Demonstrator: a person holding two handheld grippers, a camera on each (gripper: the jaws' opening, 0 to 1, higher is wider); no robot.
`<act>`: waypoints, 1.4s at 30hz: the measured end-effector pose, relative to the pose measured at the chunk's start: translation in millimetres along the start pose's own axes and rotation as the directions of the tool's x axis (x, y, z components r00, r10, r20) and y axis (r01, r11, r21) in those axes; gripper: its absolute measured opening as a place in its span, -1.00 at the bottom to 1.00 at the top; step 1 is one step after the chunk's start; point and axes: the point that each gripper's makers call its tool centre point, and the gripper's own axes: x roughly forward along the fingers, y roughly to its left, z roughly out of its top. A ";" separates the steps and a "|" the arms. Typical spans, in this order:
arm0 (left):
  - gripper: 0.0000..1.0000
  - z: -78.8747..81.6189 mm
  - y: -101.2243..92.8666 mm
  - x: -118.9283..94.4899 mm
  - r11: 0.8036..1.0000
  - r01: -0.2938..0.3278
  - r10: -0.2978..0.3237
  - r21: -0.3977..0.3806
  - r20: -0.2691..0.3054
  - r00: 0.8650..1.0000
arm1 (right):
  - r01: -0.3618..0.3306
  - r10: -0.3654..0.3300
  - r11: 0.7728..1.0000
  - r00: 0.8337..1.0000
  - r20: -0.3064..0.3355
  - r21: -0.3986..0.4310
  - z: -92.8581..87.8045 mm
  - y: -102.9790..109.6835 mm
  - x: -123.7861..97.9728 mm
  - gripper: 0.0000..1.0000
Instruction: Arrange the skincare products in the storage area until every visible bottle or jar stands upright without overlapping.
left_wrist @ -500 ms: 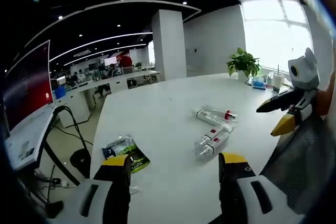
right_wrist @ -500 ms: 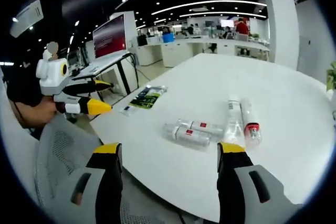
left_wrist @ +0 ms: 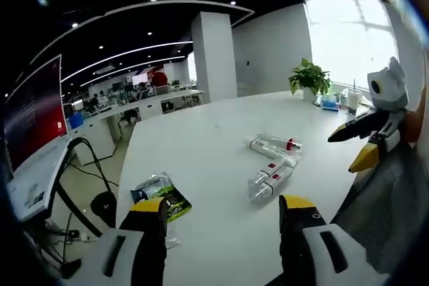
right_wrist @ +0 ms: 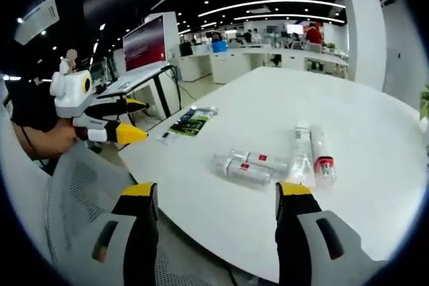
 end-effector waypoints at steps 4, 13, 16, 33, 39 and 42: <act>0.40 -0.6 -1.3 0.1 1.000 0.002 -0.002 0.017 -0.001 1.000 | 0.006 -0.006 1.000 1.000 0.007 0.007 1.8 -2.2 -0.2 0.34; 0.34 -10.6 1.0 3.1 0.999 0.000 0.002 0.042 -0.049 0.999 | 0.015 -0.015 0.995 1.000 -0.001 -0.103 0.1 4.3 2.8 0.22; 0.35 -8.9 0.3 3.0 0.999 0.005 -0.004 0.038 -0.039 0.999 | 0.020 -0.019 0.989 1.000 0.008 -0.144 0.3 6.4 1.0 0.23; 0.34 -11.1 -4.8 3.3 0.997 0.029 -0.025 0.071 -0.059 0.998 | 0.049 -0.051 0.996 0.998 0.025 0.080 15.3 -21.7 -3.9 0.15; 0.34 -13.4 -4.1 3.9 0.997 0.027 -0.022 0.078 -0.071 0.997 | 0.060 -0.061 0.997 0.998 0.024 0.042 32.9 -36.2 7.3 0.09; 0.33 -18.3 -1.5 5.5 0.998 0.021 -0.014 0.066 -0.092 0.996 | 0.068 -0.068 0.997 0.998 0.008 0.036 39.4 -49.8 20.3 0.05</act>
